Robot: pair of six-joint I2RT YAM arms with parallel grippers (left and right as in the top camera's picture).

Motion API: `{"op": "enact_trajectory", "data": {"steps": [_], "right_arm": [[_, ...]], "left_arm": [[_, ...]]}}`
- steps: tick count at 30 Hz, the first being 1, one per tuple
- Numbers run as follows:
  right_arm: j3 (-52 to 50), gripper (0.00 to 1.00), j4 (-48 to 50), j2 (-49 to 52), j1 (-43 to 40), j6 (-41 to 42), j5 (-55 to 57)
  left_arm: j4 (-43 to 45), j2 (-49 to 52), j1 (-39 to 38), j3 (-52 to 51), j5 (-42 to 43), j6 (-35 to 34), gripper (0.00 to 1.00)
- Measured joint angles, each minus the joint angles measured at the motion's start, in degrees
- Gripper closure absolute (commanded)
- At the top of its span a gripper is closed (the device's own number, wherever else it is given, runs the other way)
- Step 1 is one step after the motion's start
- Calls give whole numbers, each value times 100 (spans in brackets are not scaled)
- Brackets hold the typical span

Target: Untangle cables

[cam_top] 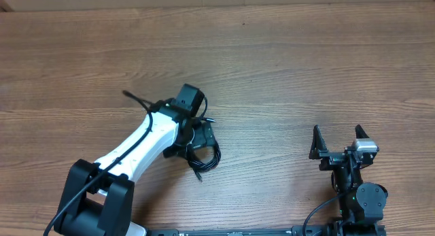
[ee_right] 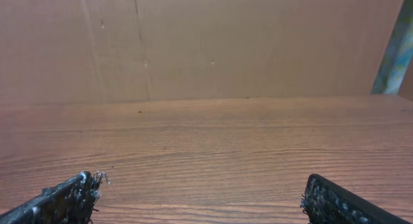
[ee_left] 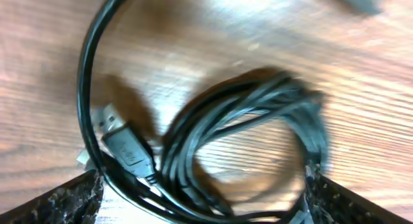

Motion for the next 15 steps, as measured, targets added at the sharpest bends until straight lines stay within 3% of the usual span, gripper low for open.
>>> {"op": "enact_trajectory", "data": {"steps": [8, 15], "right_arm": [[0, 0, 2, 0, 0, 2, -4], [0, 0, 2, 0, 0, 2, -2]], "left_arm": [[-332, 0, 0, 946, 0, 568, 0], [-372, 0, 0, 1075, 0, 638, 0]]}}
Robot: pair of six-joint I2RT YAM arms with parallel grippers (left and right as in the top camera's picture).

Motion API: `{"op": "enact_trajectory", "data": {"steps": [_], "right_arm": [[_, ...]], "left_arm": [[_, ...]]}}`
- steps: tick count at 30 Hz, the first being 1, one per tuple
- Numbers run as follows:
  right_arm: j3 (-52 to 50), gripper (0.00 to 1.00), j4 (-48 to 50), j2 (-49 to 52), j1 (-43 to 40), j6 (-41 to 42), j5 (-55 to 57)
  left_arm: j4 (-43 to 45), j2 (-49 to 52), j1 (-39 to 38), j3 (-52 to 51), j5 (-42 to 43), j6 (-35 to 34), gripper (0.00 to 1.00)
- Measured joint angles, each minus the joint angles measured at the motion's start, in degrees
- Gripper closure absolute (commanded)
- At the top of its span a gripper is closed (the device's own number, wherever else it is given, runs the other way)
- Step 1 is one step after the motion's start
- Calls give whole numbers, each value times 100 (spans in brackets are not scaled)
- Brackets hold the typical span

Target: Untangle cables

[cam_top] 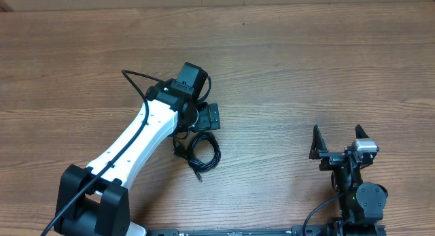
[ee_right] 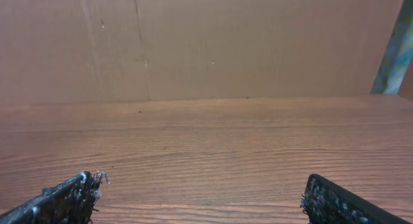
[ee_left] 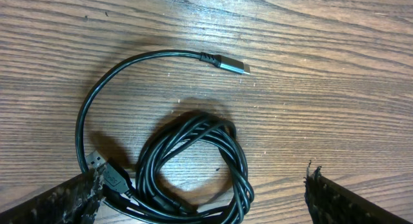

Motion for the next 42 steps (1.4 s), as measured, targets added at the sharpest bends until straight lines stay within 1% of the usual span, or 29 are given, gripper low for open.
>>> {"op": "enact_trajectory", "data": {"steps": [10, 14, 24, 36, 39, 42], "right_arm": [[0, 0, 2, 0, 0, 0, 2], [0, 0, 0, 0, 0, 0, 0], [0, 0, 2, 0, 0, 2, 2], [0, 0, 0, 0, -2, -2, 2], [0, 0, 0, 0, 0, 0, 0], [0, 0, 2, 0, 0, 0, 0]], "left_arm": [[-20, 0, 0, 0, 2, 2, 0], [-11, 0, 0, 0, 2, 142, 0], [177, 0, 0, 0, 0, 861, 0], [356, 0, 0, 0, 2, 927, 0], [398, 0, 0, 0, 2, 813, 2], [459, 0, 0, 0, 2, 730, 13]]}}
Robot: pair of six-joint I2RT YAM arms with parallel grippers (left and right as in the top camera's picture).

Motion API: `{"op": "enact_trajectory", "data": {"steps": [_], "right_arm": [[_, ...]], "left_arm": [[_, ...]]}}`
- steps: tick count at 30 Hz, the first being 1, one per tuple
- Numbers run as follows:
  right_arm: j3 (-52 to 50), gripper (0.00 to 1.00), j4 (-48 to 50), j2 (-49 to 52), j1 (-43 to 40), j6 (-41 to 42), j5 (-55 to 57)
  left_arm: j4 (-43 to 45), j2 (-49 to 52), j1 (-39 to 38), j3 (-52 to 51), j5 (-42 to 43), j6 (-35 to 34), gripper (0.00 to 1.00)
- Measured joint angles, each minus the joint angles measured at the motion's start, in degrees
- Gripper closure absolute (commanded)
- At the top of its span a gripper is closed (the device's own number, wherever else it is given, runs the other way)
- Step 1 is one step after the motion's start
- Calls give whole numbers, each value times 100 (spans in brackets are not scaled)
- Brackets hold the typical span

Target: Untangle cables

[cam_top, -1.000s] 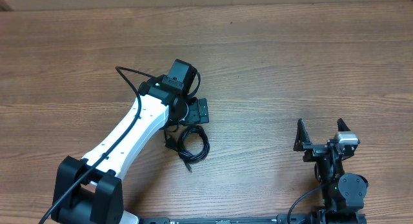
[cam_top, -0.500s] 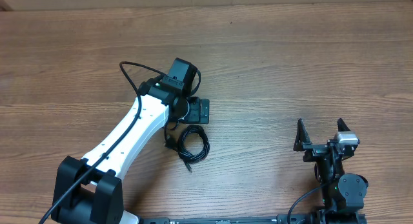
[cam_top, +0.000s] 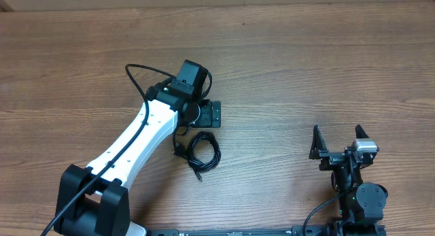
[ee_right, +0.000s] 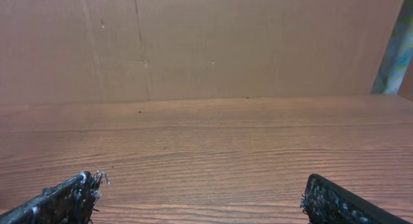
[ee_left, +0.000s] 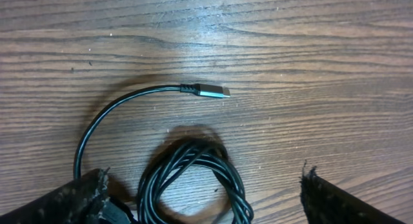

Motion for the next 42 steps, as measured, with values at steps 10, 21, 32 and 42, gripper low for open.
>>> {"op": "enact_trajectory", "data": {"steps": [10, 21, 32, 42], "right_arm": [[0, 0, -2, 0, 0, -2, 0], [0, 0, -2, 0, 0, 2, 0], [0, 0, 70, 0, 0, 365, -358], [0, 0, 149, 0, 0, 3373, -1622]], "left_arm": [[-385, 0, 0, -173, -28, 131, 25], [957, 15, -17, -1388, -74, 125, 33], [2076, -74, -33, -2269, -153, 122, 55], [2192, -96, -33, -2354, -223, 66, 96]]}}
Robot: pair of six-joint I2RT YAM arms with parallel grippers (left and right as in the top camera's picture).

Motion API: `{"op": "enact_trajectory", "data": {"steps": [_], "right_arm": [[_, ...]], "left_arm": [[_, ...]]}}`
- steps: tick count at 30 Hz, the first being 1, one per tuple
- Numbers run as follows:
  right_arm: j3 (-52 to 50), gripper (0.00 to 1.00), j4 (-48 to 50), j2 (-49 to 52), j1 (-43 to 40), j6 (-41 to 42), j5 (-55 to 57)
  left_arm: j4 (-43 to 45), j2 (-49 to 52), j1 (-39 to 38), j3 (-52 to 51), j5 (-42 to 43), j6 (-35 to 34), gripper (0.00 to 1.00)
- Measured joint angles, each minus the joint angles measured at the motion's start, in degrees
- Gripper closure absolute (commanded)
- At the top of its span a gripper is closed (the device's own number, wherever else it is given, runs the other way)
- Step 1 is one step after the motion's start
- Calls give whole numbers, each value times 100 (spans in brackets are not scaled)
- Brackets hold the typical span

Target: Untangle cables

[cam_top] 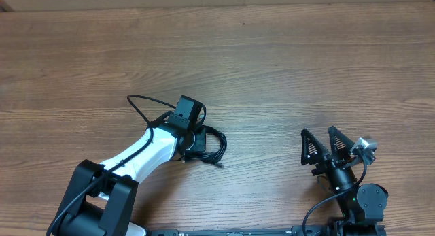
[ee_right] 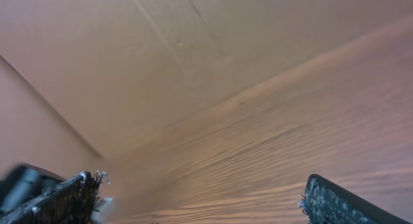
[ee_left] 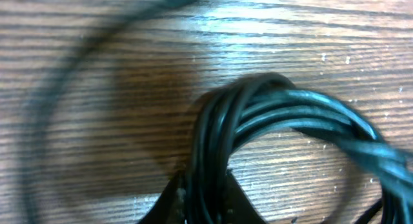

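A black cable (cam_top: 213, 142) lies coiled on the wooden table, and one loose end (cam_top: 219, 165) sticks out toward the front. My left gripper (cam_top: 193, 142) is down on the coil's left side. In the left wrist view the left gripper (ee_left: 206, 199) is shut on the bundled strands, and the loop (ee_left: 303, 114) fans out to the right, blurred. The cable's plugs are not visible there. My right gripper (cam_top: 325, 149) stands open near the front right, turned leftward, far from the cable. The right wrist view shows the right gripper (ee_right: 200, 204) holding nothing.
The wooden table (cam_top: 285, 66) stretches wide behind and between the arms. A cardboard wall (ee_right: 129, 50) stands along its far side. The left arm's own black wire (cam_top: 139, 102) arches over the arm's white link.
My left gripper was open and held above the cable behind the coil. It now sits low and is shut on the coil's strands. The right gripper has tilted and turned leftward.
At first my left gripper hung open close over the coil. Then it stood higher, with the whole cable and both plugs in view, and later a little farther back. Now it grips the bundle. The right arm stayed still until its turn just now.
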Motion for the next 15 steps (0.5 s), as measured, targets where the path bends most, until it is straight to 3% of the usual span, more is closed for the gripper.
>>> {"op": "enact_trajectory", "data": {"steps": [8, 15], "right_arm": [[358, 0, -909, 273, -13, 688, -262], [2302, 1, -1982, 1969, -31, 608, -317]], "left_arm": [[22, 0, 0, -11, -20, -164, 96], [35, -4, 2, -17, -20, -267, 96]]}}
